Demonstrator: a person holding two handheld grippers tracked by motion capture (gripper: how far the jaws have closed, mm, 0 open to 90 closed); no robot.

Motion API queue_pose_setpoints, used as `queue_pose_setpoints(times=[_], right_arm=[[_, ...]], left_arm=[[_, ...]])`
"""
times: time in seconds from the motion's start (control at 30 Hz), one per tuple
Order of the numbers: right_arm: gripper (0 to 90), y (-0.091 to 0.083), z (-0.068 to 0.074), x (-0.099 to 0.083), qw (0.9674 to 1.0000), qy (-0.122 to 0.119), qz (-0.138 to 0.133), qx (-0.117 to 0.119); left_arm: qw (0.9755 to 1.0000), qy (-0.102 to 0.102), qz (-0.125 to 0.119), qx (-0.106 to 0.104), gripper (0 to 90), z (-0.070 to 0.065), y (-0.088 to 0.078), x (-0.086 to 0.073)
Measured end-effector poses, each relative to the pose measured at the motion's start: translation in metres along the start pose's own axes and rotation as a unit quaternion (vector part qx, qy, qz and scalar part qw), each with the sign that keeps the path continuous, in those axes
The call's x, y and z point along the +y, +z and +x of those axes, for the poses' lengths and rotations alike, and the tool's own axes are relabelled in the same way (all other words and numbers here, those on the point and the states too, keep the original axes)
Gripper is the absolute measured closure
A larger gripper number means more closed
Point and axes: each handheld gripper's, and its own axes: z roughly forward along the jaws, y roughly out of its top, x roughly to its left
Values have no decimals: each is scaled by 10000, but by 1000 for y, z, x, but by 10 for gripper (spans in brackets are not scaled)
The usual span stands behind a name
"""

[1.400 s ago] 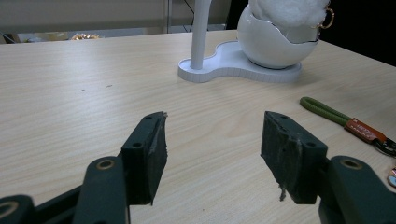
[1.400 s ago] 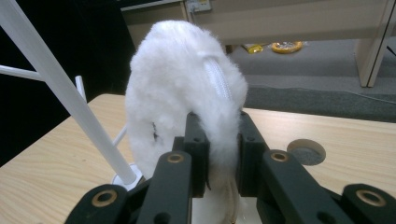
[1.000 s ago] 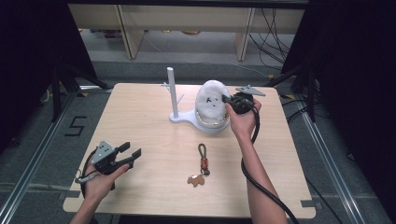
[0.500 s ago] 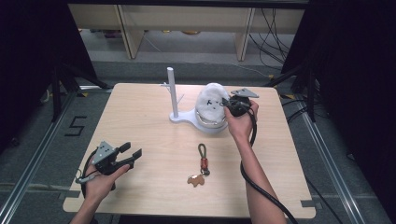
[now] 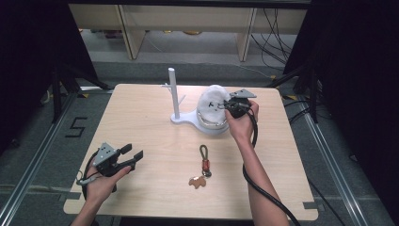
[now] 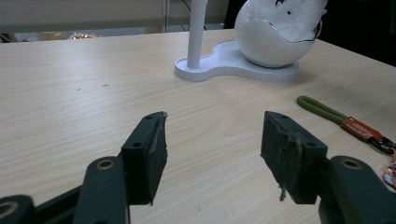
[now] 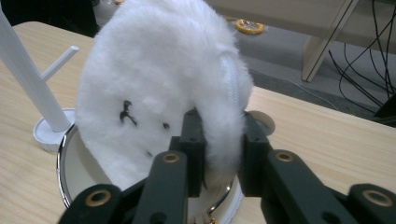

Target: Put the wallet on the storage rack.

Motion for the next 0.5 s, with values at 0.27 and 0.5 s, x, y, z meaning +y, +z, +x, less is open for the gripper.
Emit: queue_pose_setpoints(times=[0.27, 0.5], right_arm=[[508, -2, -4, 4, 9998, 191, -103, 14], [470, -11, -6, 9, 9987, 427, -268, 17]], left_arm=[[10000, -9, 14, -39, 399, -2, 2, 0], [10000, 17, 14, -48, 398, -4, 2, 1]])
